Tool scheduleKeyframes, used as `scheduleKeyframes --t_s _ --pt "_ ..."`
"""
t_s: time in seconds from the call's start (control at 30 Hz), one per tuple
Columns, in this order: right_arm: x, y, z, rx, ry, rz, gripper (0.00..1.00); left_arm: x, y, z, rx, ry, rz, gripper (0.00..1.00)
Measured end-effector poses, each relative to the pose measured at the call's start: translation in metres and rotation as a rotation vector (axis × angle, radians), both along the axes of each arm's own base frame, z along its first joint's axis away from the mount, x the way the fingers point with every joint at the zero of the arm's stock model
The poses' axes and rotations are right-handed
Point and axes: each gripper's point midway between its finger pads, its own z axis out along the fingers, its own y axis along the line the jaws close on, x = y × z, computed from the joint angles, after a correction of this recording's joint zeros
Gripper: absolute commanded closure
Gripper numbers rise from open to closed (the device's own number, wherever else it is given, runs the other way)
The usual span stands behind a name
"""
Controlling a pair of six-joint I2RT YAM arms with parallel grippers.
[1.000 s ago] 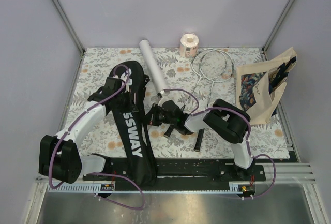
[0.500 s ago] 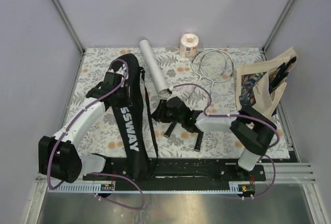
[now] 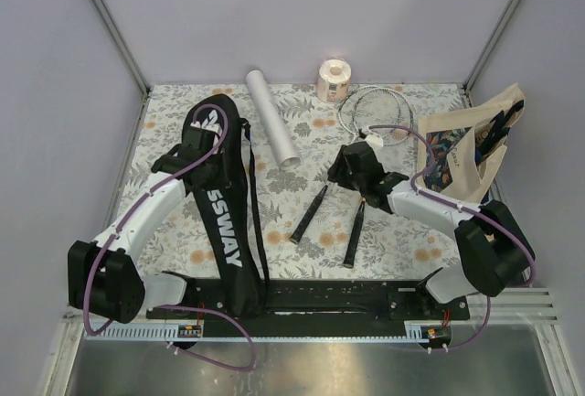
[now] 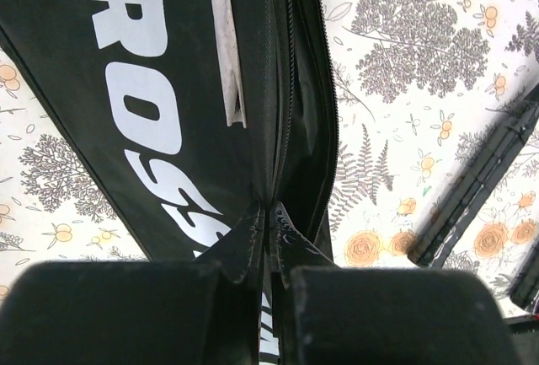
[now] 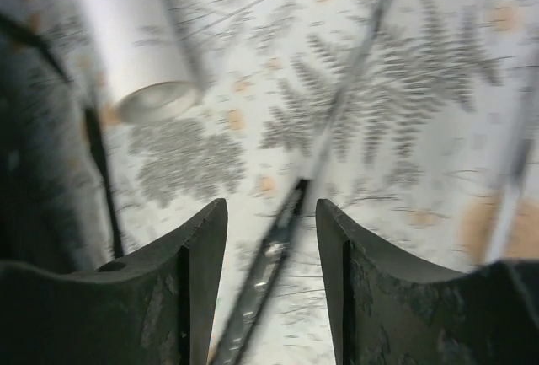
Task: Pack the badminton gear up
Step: Open the racket bag at the center of the board, then pick up the racket from the center of the board.
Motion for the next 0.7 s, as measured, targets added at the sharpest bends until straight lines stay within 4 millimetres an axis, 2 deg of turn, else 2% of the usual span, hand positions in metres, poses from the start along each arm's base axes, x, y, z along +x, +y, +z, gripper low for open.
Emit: scheduleKeyframes --t_s 0.17,0.37,0.53,0.63,0.7 --pt "0.008 -0.062 -0.026 -0.158 0.081 -0.105 0.44 -0.005 -0.004 0.000 -0.009 0.017 -0.039 1.00" --pt "0.011 -0.111 -0.063 -0.253 0.209 -0.177 0.45 -0.007 -0.008 0.002 -0.026 0.013 -0.065 1.00" --pt "0.009 -0.124 -0.094 -0.315 0.305 -0.182 0.46 -0.008 -0.009 0.002 -0.035 0.015 -0.070 1.00" --pt "0.020 -0.121 -0.092 -0.320 0.308 -0.177 0.48 -0.007 -0.010 0.003 -0.041 0.015 -0.069 1.00" --pt "0.026 -0.119 -0.093 -0.323 0.318 -0.173 0.58 -0.007 -0.010 0.003 -0.046 0.015 -0.063 1.00"
